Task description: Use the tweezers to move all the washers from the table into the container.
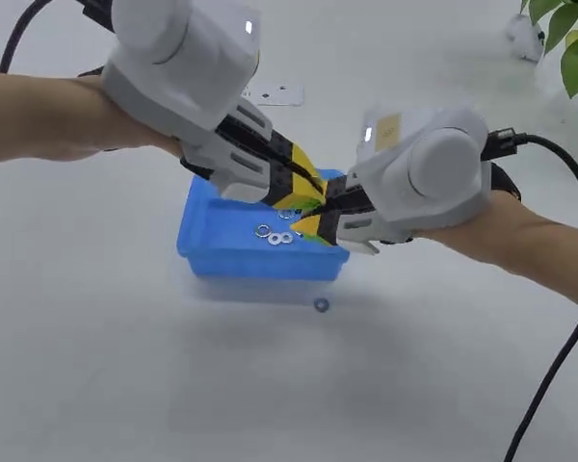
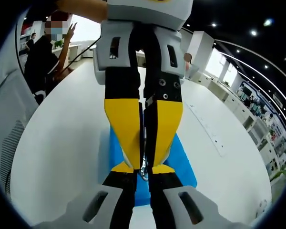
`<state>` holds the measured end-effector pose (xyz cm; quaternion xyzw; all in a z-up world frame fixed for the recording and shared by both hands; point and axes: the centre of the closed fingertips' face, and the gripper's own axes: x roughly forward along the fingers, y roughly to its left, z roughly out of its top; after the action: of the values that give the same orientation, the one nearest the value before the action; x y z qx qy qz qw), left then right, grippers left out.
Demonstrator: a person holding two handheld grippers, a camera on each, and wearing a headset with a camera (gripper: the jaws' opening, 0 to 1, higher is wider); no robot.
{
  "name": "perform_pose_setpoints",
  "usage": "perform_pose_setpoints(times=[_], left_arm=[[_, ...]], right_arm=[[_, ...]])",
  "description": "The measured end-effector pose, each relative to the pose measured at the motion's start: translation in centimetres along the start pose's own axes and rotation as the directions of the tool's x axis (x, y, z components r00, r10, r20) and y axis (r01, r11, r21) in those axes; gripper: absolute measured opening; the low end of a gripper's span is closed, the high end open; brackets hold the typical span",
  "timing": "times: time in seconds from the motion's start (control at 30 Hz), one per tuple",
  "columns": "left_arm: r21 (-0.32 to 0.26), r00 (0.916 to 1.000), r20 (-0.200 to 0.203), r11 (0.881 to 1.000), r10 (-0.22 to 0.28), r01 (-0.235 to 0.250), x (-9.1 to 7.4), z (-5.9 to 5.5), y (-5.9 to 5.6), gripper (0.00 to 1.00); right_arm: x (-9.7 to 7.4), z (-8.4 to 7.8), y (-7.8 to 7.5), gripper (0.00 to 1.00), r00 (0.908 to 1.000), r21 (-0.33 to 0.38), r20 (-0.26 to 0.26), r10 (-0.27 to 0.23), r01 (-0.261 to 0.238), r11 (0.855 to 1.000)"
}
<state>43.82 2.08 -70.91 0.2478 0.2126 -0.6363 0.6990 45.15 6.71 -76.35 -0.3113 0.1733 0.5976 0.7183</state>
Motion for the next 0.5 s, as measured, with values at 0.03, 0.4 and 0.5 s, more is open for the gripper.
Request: perform_pose_setpoints(times=[0.03,0.4,0.5], left_arm=[[0.002,1.0,-0.003,1.0,-0.003,0.003,0.14,-0.12,-0.03,0.08],[-0.006,0.9998,-0.014,1.0,-0.015,0.014,0.75,-0.63,0.03,0.08],[-0.009,0.9998,-0.013,1.0,-0.016,0.016,0.9,-0.49,-0.15,0.08]], right_arm=[[0.12,-0.16,0.01,0.1,1.0,0.008,-0.001,0.002,-0.002,1.0],[0.43,-0.75,0.26,0.1,1.0,0.048,0.004,0.008,-0.009,0.999],[0.43,-0.81,0.23,0.1,1.0,0.045,0.002,0.007,-0.007,0.999]])
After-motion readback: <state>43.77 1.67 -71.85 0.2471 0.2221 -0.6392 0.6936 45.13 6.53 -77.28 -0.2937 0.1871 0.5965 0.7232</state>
